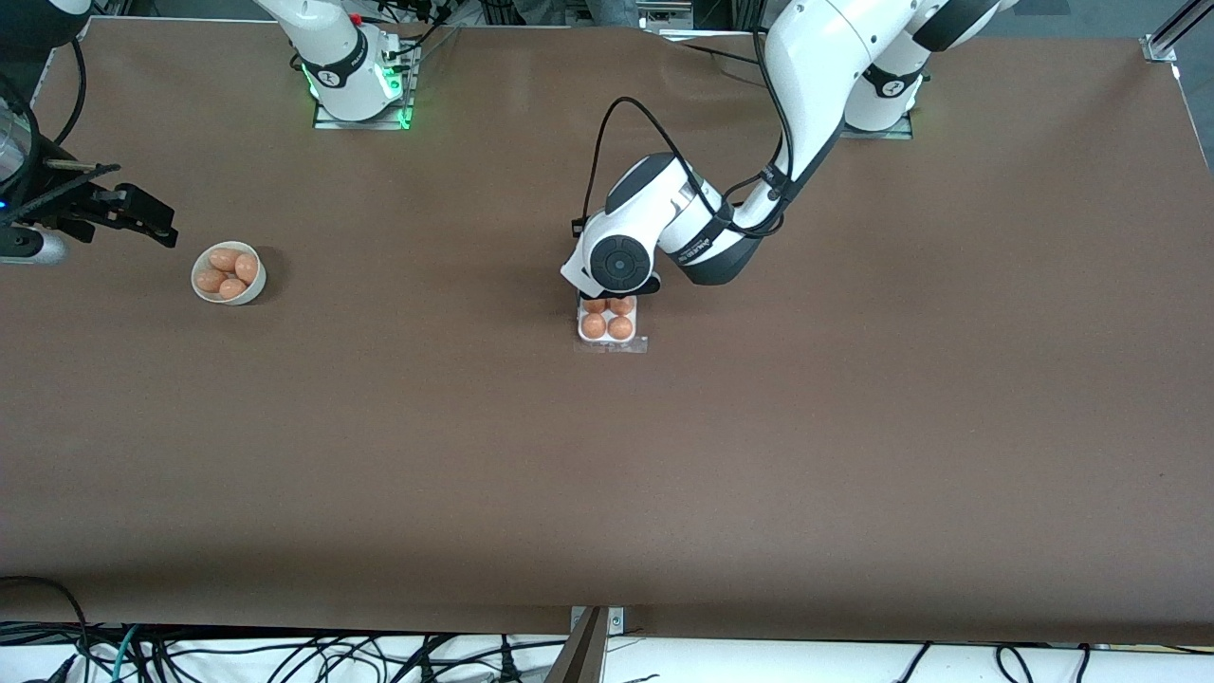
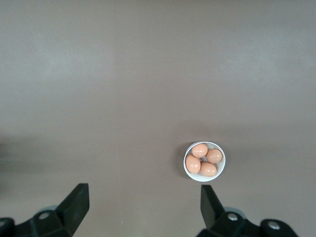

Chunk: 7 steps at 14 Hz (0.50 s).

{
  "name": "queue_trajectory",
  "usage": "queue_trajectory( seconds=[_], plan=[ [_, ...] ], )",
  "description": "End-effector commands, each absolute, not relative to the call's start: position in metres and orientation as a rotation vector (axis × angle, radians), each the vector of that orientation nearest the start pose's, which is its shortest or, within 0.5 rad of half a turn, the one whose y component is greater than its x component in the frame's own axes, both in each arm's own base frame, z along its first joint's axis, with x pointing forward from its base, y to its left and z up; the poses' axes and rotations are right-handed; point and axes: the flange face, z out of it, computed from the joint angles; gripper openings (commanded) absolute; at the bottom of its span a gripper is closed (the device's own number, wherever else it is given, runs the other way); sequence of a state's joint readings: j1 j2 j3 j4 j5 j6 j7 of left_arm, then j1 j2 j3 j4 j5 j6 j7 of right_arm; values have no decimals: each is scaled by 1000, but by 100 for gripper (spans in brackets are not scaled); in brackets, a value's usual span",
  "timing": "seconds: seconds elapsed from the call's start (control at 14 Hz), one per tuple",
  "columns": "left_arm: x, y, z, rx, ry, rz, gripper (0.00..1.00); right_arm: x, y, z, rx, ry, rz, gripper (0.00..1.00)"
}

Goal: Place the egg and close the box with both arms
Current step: 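Swing the clear lid over the eggs and press it shut with the left gripper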

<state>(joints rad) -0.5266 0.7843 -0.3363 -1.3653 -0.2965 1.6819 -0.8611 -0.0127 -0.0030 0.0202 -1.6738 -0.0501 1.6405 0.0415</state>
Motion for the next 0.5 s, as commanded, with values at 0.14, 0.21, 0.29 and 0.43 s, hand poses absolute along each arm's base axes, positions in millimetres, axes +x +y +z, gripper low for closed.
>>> queue_trajectory(
  seconds=[0.14,0.21,0.29,0.43],
  plan=[
    [483,-503,247,-3030,-307,996,0,559,2,584,-3193,61,39,100],
    [489,-500,248,-3040,-325,977,0,559,3,587,-3180,63,30,100],
    [499,-492,249,-3048,-353,947,0,559,5,586,-3154,71,33,100],
    [524,-487,272,-3110,-391,869,0,561,4,586,-3145,74,26,100]
  ],
)
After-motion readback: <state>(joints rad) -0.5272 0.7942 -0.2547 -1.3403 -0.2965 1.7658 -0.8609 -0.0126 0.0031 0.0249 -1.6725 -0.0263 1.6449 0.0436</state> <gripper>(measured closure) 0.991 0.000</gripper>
